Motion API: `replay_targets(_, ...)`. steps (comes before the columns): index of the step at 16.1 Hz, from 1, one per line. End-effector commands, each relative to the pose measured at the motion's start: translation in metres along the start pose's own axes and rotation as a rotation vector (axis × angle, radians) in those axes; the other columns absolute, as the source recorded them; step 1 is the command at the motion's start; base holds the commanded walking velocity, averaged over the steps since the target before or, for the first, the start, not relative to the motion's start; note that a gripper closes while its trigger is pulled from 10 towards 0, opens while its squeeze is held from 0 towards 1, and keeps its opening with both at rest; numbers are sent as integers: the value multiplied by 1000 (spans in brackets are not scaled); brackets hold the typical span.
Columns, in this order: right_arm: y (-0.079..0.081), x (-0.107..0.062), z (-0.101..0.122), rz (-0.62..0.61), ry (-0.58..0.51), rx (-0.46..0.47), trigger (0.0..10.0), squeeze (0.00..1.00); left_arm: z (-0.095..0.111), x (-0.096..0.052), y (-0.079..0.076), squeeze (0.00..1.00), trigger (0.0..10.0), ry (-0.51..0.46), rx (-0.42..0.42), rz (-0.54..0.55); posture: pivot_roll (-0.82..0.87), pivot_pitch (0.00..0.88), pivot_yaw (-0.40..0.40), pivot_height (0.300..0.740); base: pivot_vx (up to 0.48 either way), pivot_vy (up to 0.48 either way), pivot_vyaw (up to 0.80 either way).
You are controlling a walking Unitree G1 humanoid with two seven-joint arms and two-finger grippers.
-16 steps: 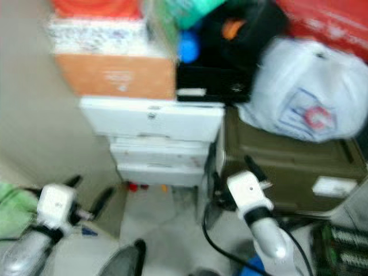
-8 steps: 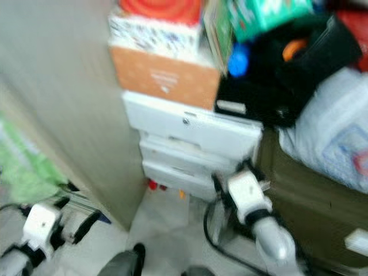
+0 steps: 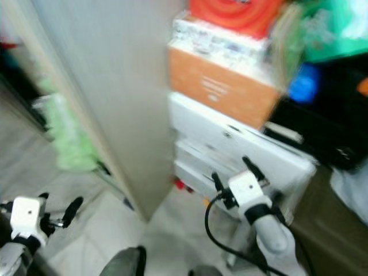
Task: Clean up the room
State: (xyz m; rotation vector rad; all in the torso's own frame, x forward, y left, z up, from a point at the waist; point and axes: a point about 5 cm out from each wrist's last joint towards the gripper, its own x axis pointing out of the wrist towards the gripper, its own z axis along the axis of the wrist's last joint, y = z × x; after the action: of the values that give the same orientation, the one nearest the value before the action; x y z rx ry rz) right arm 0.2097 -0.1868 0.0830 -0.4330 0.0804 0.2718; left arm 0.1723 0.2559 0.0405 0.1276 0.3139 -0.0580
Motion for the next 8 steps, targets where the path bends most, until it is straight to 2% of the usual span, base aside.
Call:
replay_targets(1, 2, 5, 4, 8, -15, 10, 10000, 0, 0, 1, 11, 0, 10000, 17, 4, 96, 4, 135, -51, 740, 0, 0, 800)
replay_targets(3, 1, 8, 6, 9, -22, 11, 10000, 0, 14, 4, 15, 0, 10000, -45, 37, 195, 8, 152, -48, 740, 0, 0, 481)
replay_targets(4, 1, 8, 7, 9, -24, 15, 10000, 0, 23, 3, 16, 0, 10000, -78, 52, 239, 14, 161, -50, 740, 0, 0, 0)
replay_targets(6, 3, 7, 8, 21, -22, 17, 10000, 0, 42, 1, 12, 0, 10000, -154, 75, 278, 12, 165, -55, 740, 0, 0, 0)
replay_targets(8, 3, 5, 8, 21, -17, 21, 10000, 0, 51, 2, 4, 0, 10000, -183, 70, 275, 13, 171, -56, 740, 0, 0, 0)
